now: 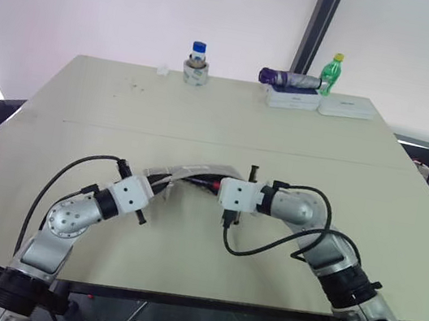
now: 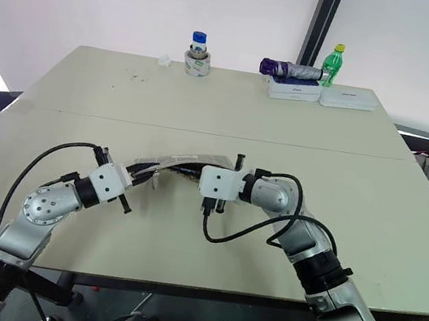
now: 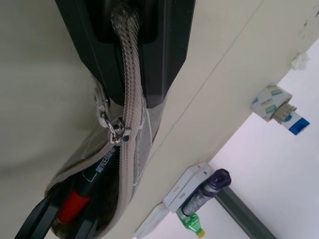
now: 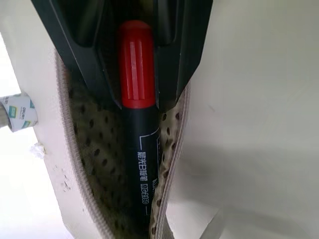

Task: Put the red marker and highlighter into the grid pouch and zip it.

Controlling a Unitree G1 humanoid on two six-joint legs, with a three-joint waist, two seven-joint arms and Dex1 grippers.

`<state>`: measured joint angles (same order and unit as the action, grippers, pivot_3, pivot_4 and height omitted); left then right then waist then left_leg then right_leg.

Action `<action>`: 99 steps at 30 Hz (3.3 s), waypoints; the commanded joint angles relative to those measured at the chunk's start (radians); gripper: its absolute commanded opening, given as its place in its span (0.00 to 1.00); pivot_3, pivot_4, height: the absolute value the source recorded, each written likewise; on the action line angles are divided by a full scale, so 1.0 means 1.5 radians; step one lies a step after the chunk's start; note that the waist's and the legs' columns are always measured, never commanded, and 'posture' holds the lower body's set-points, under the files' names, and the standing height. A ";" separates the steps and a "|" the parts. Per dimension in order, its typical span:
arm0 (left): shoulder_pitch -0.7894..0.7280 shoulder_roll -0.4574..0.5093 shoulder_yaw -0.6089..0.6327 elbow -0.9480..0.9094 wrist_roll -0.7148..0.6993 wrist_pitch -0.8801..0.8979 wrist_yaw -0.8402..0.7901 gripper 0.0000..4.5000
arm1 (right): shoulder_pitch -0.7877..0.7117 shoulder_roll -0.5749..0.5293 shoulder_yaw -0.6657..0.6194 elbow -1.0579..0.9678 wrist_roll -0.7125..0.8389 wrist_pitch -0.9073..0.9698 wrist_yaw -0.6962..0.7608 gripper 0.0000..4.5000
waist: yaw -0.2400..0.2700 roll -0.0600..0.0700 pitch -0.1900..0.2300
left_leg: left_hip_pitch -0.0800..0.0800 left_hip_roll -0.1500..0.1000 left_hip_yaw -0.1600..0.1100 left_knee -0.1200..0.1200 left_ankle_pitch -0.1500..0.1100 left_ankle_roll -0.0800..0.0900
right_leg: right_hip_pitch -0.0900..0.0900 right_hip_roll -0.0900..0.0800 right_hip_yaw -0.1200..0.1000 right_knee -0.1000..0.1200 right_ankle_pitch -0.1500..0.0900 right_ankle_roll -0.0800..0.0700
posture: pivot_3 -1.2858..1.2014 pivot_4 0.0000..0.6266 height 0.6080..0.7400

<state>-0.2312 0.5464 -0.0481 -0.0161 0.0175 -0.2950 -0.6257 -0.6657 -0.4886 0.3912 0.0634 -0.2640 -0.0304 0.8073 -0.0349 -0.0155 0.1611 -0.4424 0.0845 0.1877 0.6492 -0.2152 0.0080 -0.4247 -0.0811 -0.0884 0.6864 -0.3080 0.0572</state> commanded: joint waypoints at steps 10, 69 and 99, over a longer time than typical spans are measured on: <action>-0.005 0.002 0.013 -0.020 -0.024 -0.006 -0.010 0.00 | -0.009 -0.017 -0.036 -0.033 0.057 -0.018 0.063 0.75 | 0.000 0.000 0.000 | 0.000 0.000 0.000 0.000 0.000 0.000 | 0.000 0.000 0.000 0.000 0.000 0.000 | 0.52 0.24 0.98; 0.028 0.065 -0.005 -0.013 0.060 -0.026 0.006 0.00 | 0.192 0.060 -0.138 -0.126 0.403 0.343 0.042 0.00 | 0.013 -0.002 -0.002 | 0.000 0.000 -0.002 0.001 -0.003 0.005 | 0.001 -0.001 -0.001 -0.001 0.001 -0.001 | 0.52 0.24 0.98; 0.003 0.083 0.041 0.068 -0.126 -0.005 -0.079 0.60 | 0.144 -0.060 -0.235 0.035 0.431 0.263 0.110 0.37 | 0.014 -0.002 -0.001 | 0.000 0.000 -0.001 0.001 -0.001 0.002 | 0.001 -0.001 -0.001 -0.001 0.001 -0.001 | 0.52 0.24 0.98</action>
<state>-0.2024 0.6659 -0.0344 0.0897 -0.1821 -0.2730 -0.7705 -0.4207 -0.5767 0.0674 0.1457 0.3595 0.3662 0.9693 -0.0134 -0.0185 0.1590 -0.4425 0.0842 0.1856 0.6512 -0.2170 0.0110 -0.4227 -0.0818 -0.0895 0.6853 -0.3070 0.0554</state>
